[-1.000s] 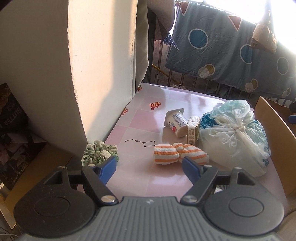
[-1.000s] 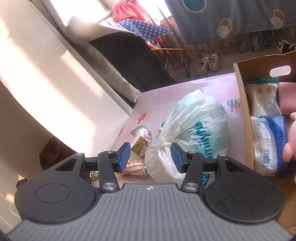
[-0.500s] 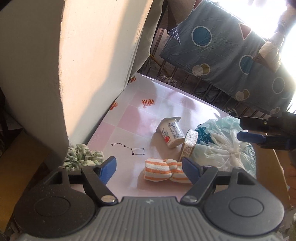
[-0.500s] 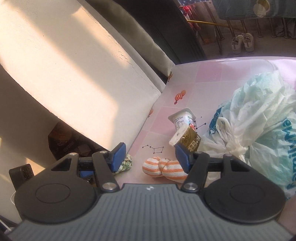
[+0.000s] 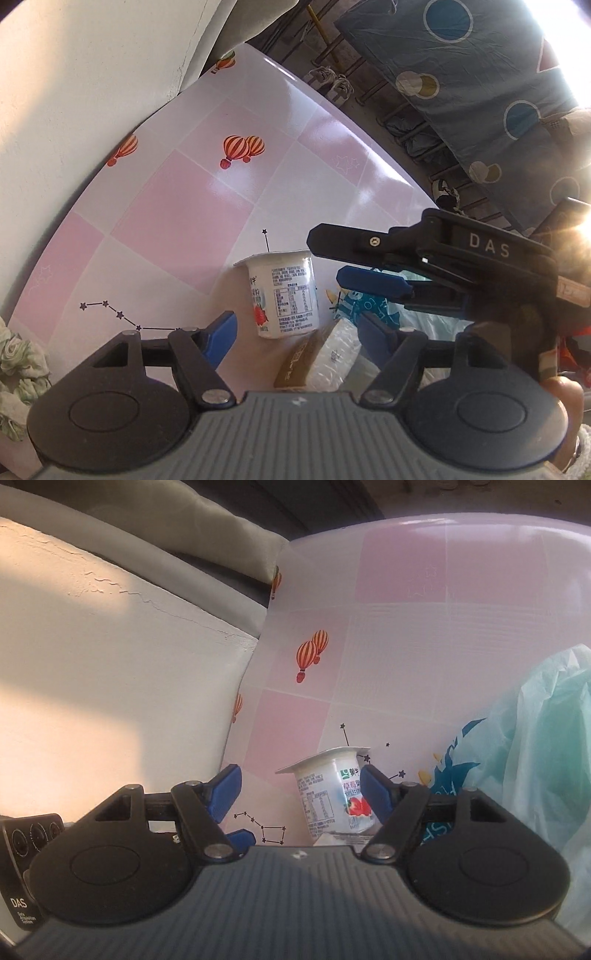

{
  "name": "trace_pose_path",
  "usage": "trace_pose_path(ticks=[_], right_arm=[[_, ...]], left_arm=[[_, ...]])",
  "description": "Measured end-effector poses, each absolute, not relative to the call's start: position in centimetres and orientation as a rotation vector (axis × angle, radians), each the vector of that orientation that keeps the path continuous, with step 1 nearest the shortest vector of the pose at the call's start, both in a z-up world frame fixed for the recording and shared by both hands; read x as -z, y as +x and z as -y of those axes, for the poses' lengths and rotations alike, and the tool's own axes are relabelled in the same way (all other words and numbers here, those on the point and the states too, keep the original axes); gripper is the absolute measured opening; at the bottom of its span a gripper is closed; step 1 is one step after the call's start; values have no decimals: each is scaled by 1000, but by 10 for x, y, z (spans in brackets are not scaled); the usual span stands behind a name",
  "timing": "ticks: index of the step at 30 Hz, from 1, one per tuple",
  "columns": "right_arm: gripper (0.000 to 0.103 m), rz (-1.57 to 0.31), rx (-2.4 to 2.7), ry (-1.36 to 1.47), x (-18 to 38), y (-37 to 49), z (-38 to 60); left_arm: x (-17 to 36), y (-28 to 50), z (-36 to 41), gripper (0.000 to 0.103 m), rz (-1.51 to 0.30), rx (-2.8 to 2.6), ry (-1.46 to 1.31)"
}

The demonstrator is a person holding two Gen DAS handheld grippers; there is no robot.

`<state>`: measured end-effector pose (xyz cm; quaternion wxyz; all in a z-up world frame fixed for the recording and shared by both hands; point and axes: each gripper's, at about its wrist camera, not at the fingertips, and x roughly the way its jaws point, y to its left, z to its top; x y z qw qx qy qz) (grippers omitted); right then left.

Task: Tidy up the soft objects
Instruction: 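Move the right gripper to the white yogurt cup and grasp it, then carry the yogurt cup into the cardboard box and release it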

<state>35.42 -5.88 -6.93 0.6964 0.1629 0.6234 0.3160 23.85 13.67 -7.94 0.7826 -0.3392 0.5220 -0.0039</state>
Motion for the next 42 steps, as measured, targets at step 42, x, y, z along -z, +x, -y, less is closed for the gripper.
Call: trace_pose_path(ticks=[42], right_arm=[[37, -1198, -832, 519, 17, 328, 92]], left_arm=[[-18, 213, -96, 51, -862, 8, -526]])
